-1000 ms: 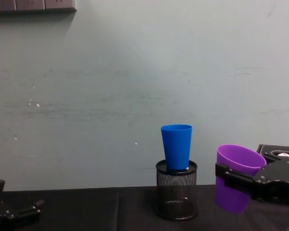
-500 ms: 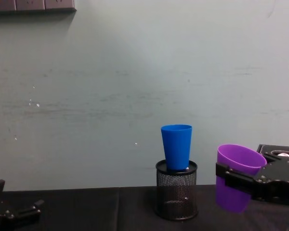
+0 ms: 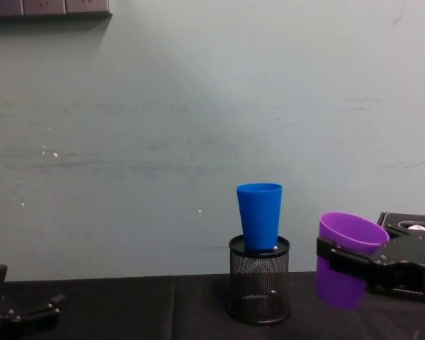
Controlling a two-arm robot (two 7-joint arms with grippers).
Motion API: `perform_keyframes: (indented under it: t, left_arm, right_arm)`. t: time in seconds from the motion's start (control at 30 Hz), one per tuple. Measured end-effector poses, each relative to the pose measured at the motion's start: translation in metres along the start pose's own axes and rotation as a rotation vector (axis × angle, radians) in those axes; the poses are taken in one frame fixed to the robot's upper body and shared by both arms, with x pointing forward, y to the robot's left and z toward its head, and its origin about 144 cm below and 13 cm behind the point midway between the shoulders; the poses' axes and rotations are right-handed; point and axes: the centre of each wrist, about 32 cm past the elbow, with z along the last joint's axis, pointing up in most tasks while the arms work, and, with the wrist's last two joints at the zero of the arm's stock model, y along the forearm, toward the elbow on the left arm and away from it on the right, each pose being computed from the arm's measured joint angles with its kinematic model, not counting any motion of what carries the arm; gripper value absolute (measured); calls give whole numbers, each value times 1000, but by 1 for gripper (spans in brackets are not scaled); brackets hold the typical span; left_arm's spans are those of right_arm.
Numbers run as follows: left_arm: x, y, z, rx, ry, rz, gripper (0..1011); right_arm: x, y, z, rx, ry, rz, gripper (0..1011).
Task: Pick up one cup with a gripper and tap it against the other cup.
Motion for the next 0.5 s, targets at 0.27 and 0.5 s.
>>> perform_keyframes:
  t: [0.27,0.5]
  left_arm:
    - [0,0,0,0,0,0,1011]
    - [0,0,0,0,0,0,1011]
  right_arm:
    - [7,15,2,11,-8,8,739]
    - [13,29,5,20,-13,5,739]
